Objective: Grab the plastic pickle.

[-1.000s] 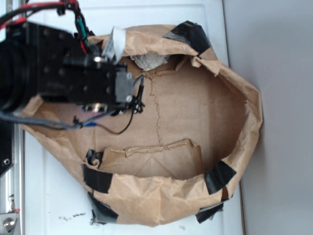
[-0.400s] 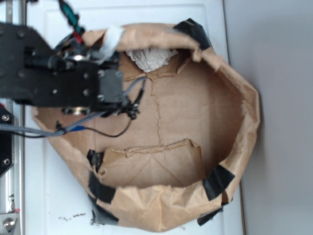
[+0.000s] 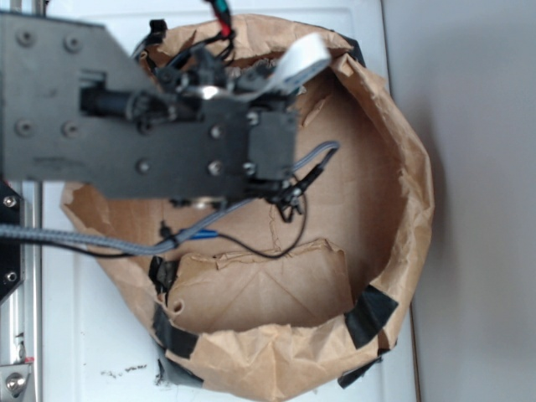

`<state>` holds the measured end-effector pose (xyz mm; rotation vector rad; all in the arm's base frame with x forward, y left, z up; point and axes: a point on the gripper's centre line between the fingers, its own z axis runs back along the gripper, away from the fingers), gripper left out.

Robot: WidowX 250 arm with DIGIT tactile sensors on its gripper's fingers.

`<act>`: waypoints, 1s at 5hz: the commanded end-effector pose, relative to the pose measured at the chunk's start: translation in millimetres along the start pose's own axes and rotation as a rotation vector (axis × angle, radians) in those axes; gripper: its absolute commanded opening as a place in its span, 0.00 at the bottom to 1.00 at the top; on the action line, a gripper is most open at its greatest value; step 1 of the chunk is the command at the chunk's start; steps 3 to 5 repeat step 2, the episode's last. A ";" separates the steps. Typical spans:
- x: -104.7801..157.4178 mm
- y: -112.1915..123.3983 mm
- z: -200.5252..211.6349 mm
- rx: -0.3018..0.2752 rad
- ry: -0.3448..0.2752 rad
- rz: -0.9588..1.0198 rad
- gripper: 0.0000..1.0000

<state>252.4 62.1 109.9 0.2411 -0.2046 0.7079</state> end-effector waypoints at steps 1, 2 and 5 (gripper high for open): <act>-20.9 -4.6 65.4 -0.159 -0.065 -0.288 0.00; -24.2 6.4 99.5 -0.219 -0.021 -0.295 0.00; -24.2 6.4 99.5 -0.219 -0.021 -0.295 0.00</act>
